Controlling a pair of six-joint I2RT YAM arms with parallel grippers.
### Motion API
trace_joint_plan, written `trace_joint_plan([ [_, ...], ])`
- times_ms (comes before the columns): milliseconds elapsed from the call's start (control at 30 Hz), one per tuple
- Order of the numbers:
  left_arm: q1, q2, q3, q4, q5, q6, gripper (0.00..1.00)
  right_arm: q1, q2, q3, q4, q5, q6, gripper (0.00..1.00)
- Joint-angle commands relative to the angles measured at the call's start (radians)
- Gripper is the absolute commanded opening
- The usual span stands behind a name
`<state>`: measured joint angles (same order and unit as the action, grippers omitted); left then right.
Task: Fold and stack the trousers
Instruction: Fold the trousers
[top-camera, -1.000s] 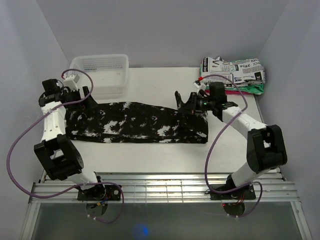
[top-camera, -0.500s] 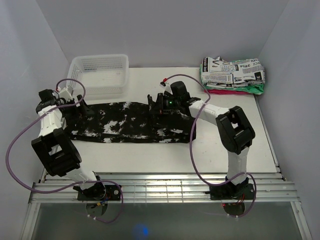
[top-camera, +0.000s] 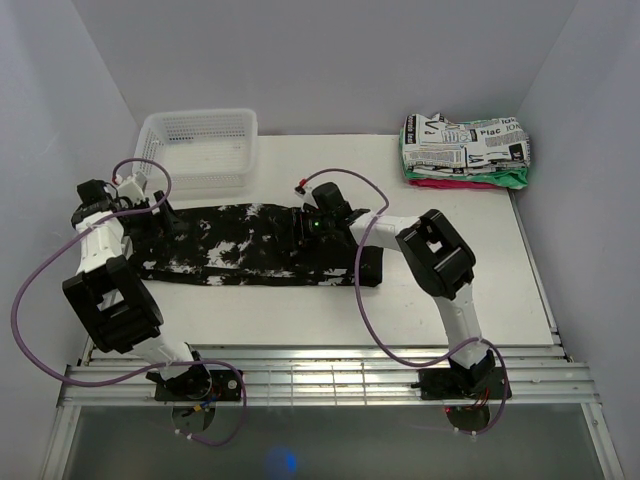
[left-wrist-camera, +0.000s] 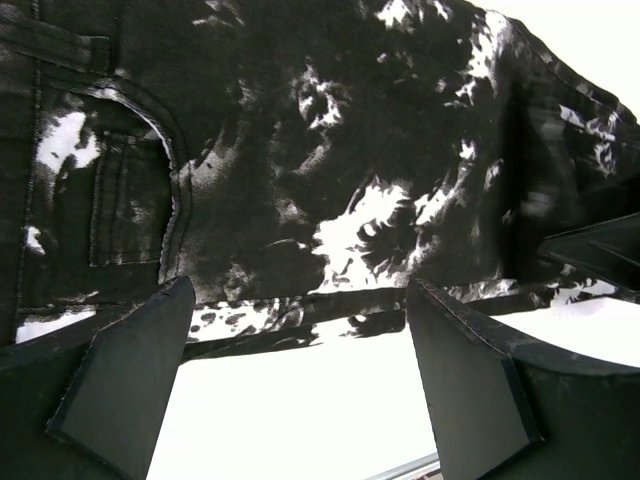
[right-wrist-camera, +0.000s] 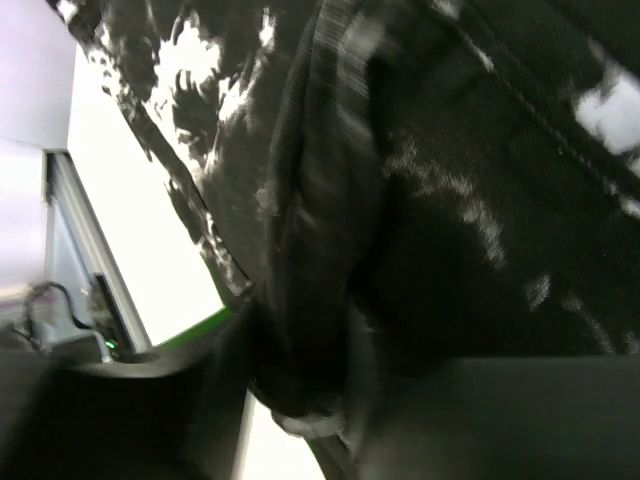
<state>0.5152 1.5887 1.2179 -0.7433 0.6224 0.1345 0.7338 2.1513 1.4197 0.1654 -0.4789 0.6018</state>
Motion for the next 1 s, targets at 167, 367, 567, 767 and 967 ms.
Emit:
trace_joint_plan([
  [167,0.002,-0.119,-0.012,-0.030,0.193,0.120,0.98,0.000,-0.123,0.061,0.062,-0.102,-0.063,0.90],
  [367,-0.116,-0.187,-0.040,-0.034,0.408,0.206,0.98,-0.164,-0.321,-0.072,0.028,-0.354,-0.134,0.79],
  [567,-0.360,-0.125,-0.124,0.201,0.450,-0.001,0.83,-0.390,-0.429,-0.329,-0.081,-0.613,-0.243,0.63],
  [767,-0.569,0.023,-0.159,0.525,0.415,-0.300,0.75,-0.448,-0.368,-0.410,-0.297,-0.716,-0.445,0.62],
  [967,-0.587,0.190,-0.195,0.651,0.373,-0.398,0.72,-0.453,-0.308,-0.412,-0.341,-0.650,-0.488,0.67],
])
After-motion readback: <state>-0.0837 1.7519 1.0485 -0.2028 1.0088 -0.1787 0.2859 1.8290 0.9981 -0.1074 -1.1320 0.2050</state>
